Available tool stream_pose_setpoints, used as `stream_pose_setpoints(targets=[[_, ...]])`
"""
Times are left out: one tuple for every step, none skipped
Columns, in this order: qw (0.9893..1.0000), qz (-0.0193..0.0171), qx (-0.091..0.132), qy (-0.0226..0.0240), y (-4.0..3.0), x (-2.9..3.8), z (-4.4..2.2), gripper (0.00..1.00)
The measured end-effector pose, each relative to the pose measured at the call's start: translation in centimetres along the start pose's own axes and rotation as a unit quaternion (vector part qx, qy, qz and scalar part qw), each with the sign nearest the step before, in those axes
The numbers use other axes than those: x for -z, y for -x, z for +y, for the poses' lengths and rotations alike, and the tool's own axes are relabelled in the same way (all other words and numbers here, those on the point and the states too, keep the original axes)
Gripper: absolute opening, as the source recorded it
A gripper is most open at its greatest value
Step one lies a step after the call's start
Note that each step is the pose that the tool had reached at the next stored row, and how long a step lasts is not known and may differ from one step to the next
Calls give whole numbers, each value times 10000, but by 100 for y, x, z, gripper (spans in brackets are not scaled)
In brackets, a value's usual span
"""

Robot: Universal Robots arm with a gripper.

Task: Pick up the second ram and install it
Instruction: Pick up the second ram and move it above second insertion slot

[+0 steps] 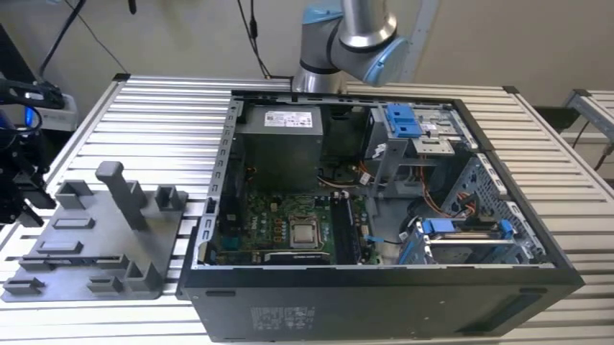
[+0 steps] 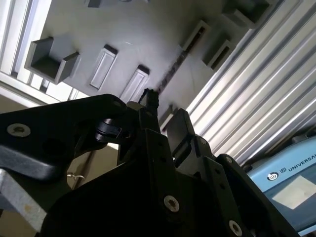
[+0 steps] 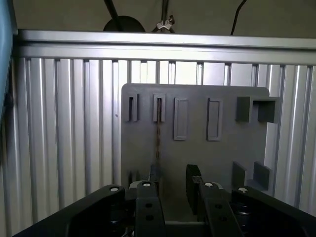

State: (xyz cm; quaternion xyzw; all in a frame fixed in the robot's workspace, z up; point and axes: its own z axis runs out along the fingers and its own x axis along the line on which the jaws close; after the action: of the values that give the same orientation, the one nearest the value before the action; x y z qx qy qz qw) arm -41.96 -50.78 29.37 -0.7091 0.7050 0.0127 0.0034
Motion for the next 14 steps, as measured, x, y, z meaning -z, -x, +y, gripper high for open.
stream_pose_setpoints(targets=[[10000,0,0,0,-4,-17,0,36],[10000,0,0,0,-9,-34,0,36],[10000,0,0,0,-17,-49,-1,36],[10000,1,0,1,-26,-64,-2,36],[10000,0,0,0,-34,-79,-2,36],[10000,0,0,1,-41,-95,-2,36],[10000,0,0,0,-51,-109,-3,36],[10000,0,0,0,-61,-126,-4,36],[10000,0,0,0,-68,-141,-4,36],[10000,-1,0,-1,-76,-157,-5,36],[10000,0,0,0,-84,-171,-5,36],[10000,0,0,0,-93,-188,-6,36],[10000,0,0,0,-100,-204,-6,36],[10000,0,0,0,-107,-219,-6,36]])
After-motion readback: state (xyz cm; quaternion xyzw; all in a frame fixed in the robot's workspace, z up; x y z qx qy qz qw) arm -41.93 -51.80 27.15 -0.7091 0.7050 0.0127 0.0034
